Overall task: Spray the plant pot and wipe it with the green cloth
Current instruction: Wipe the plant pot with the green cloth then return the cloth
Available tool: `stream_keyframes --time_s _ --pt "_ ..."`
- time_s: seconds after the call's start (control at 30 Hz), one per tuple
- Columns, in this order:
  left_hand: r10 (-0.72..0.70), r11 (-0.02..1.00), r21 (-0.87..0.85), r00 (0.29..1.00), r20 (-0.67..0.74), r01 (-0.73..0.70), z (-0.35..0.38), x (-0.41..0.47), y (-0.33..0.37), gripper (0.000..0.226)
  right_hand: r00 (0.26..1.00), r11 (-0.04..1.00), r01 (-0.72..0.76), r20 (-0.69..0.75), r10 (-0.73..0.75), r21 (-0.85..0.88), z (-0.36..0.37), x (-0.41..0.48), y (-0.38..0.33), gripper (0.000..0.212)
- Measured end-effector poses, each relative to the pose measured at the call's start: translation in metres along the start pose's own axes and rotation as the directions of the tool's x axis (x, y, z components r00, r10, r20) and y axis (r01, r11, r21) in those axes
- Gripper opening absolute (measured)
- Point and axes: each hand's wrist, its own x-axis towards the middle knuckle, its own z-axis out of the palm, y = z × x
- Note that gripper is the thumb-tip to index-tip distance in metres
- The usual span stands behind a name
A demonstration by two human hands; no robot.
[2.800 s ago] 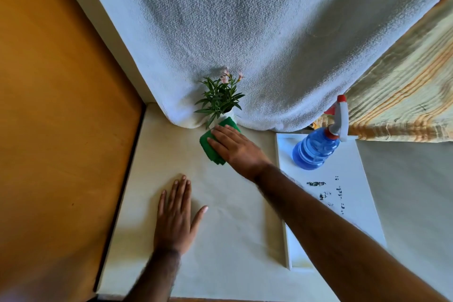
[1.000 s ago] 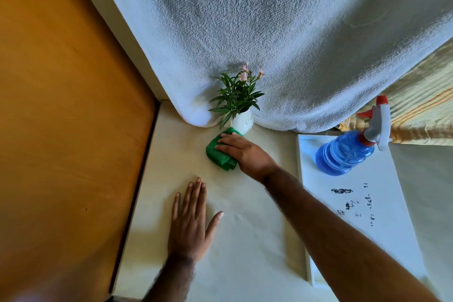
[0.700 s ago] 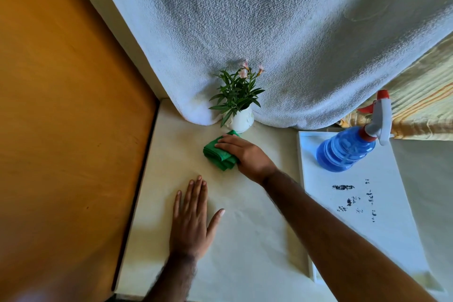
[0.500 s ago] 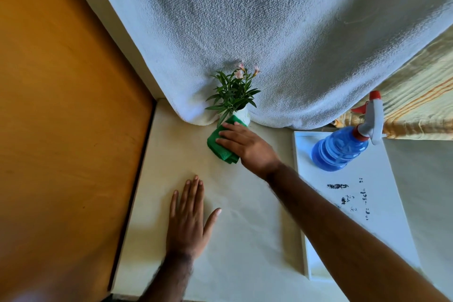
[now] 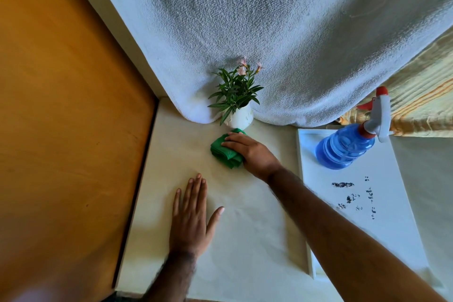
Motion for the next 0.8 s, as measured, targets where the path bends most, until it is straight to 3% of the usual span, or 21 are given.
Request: stream_keyframes --time_s 0.27,0.33,0.4,0.47,0.53,0.67,0.8 --pt "-0.017 1.000 -0.015 0.999 0.046 0.018 -0.001 -0.001 0.000 0.085 0.980 0.973 -0.198 0.027 0.197 0.121 -0.017 0.019 -0.019 0.065" --pt "-0.024 1.000 -0.017 0.998 0.055 0.025 -0.001 -0.001 0.000 0.086 0.995 0.993 -0.096 0.035 0.094 0.064 -0.026 0.020 -0.023 0.063" --pt "-0.025 1.000 -0.017 0.998 0.052 0.026 -0.001 0.000 -0.001 0.086 0.994 0.991 0.105 0.024 -0.104 -0.079 -0.031 0.016 -0.027 0.055" --pt "-0.023 1.000 -0.016 0.999 0.046 0.024 -0.001 0.000 -0.001 0.086 0.957 0.933 0.289 0.025 -0.291 -0.216 -0.031 0.014 -0.024 0.036" --pt "-0.018 1.000 -0.017 0.999 0.044 0.019 0.000 -0.001 -0.001 0.086 0.924 0.877 0.367 0.014 -0.381 -0.310 -0.029 0.015 -0.015 0.028" --pt "-0.017 1.000 -0.011 0.999 0.031 0.017 0.000 -0.001 -0.001 0.086 0.925 0.853 0.353 0.008 -0.379 -0.385 -0.027 0.016 0.002 0.023" --pt "-0.009 1.000 -0.007 1.000 0.025 0.009 0.000 -0.001 -0.001 0.085 0.953 0.910 0.284 -0.013 -0.302 -0.303 -0.021 0.011 0.003 0.025"
